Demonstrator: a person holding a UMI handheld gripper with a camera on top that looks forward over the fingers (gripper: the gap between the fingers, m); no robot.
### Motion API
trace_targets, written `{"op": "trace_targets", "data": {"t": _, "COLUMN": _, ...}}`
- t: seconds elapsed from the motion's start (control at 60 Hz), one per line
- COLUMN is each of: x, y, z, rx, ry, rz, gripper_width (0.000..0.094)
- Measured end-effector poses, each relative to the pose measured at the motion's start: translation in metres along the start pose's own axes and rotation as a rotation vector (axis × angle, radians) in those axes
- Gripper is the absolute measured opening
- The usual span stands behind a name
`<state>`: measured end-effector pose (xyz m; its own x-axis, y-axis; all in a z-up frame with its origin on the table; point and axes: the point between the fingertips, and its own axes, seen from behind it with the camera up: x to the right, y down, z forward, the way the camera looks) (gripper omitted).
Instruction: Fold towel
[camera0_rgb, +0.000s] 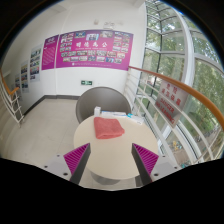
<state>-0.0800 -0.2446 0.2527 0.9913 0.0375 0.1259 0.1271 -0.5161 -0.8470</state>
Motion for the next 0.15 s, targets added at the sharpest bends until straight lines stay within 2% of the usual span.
{"op": "trace_targets", "data": {"t": 0.15, "x": -0.007, "y": -0.001, "z": -0.017, "rx": 0.016, "ry": -0.017, "rz": -0.002, "gripper_width": 0.0853}}
